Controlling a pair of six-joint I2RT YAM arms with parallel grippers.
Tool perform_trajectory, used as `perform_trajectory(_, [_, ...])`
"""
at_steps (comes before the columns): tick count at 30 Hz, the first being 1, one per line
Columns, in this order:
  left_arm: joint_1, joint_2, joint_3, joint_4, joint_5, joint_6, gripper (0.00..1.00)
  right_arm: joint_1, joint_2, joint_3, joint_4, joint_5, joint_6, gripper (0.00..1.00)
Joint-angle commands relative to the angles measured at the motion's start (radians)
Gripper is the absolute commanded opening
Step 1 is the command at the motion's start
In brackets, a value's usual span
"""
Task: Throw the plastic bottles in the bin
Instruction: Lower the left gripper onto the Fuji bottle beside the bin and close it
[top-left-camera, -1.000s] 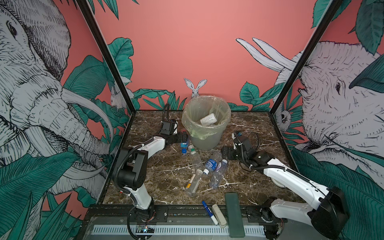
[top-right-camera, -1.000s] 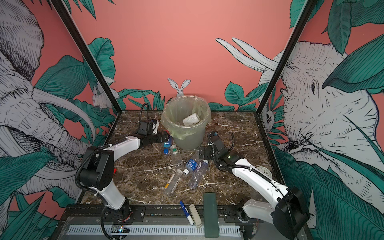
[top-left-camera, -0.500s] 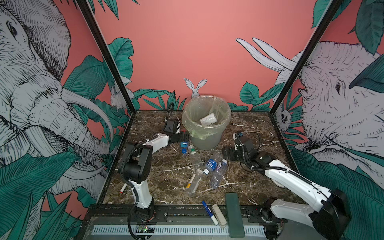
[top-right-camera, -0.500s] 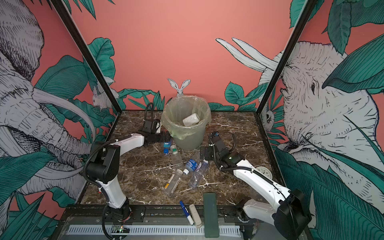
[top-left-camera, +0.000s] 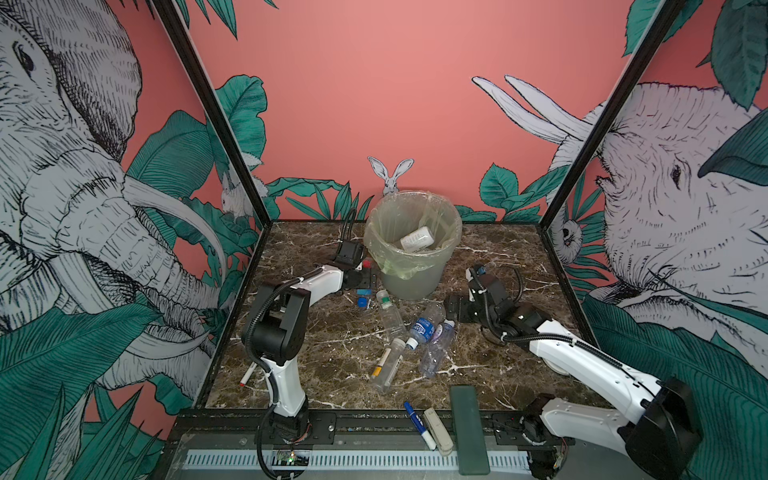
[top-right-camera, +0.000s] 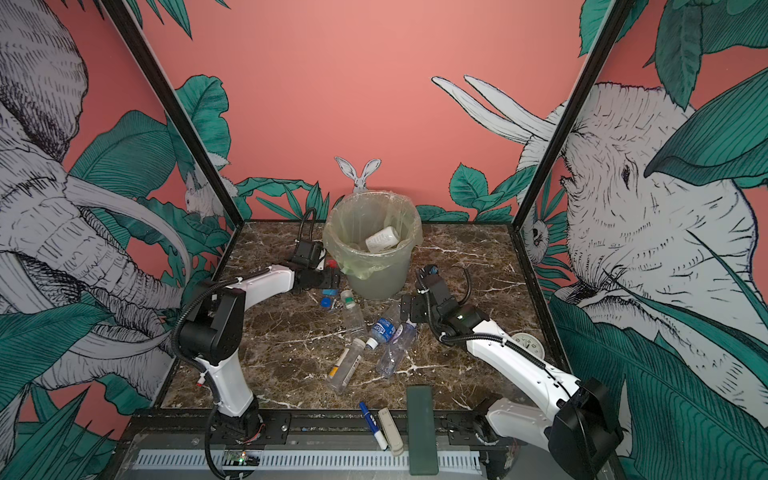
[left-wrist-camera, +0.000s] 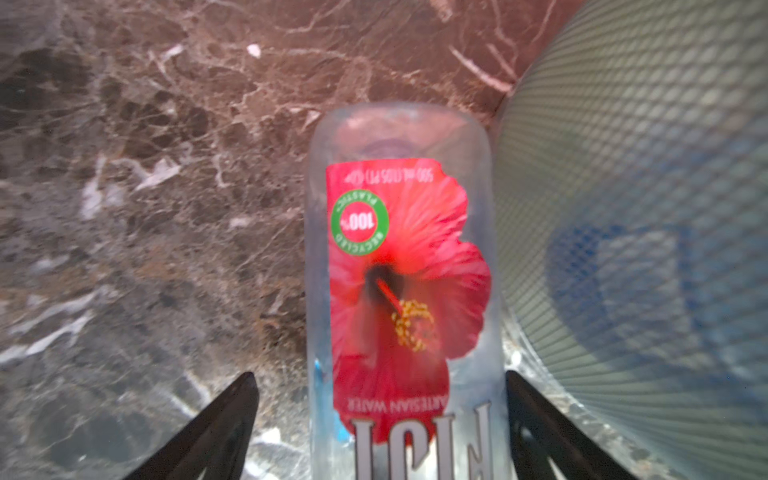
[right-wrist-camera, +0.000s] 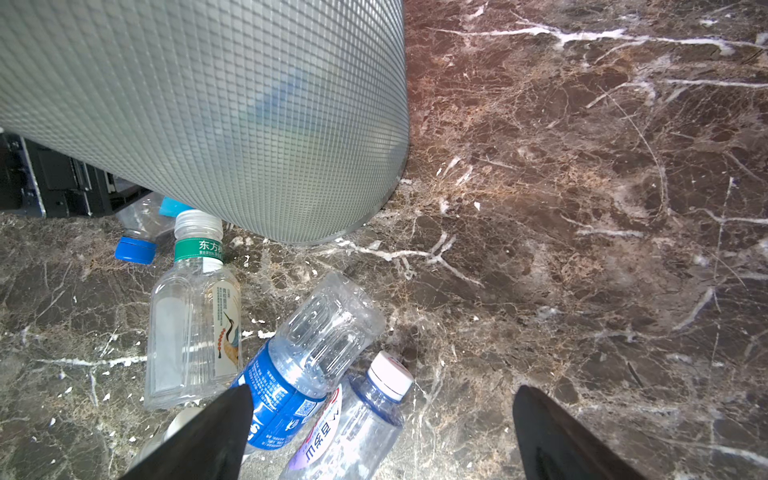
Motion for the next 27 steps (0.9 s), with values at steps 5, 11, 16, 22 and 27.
perform_trajectory(5, [0.001,-0.013,0.014,-0.04,-0.089,0.016,0.91,0.008,-0.015,-0.007,0.004,0.005,0.015,0.99])
perform_trajectory(11, [0.004,0.019,0.043,-0.017,-0.083,0.042,0.91,0.008,-0.029,-0.016,-0.006,0.012,0.017,0.99])
perform_trajectory(16, [0.012,0.033,0.056,-0.004,-0.05,0.039,0.85,0.008,-0.046,-0.017,-0.02,0.022,0.015,0.99])
perform_trajectory(22, [0.012,0.031,0.065,-0.01,-0.048,0.046,0.73,0.008,-0.041,-0.012,-0.017,0.015,0.016,0.98])
perform_trajectory(27, [0.013,0.035,0.068,-0.032,-0.065,0.046,0.7,0.008,-0.033,0.001,-0.021,0.009,0.011,0.97])
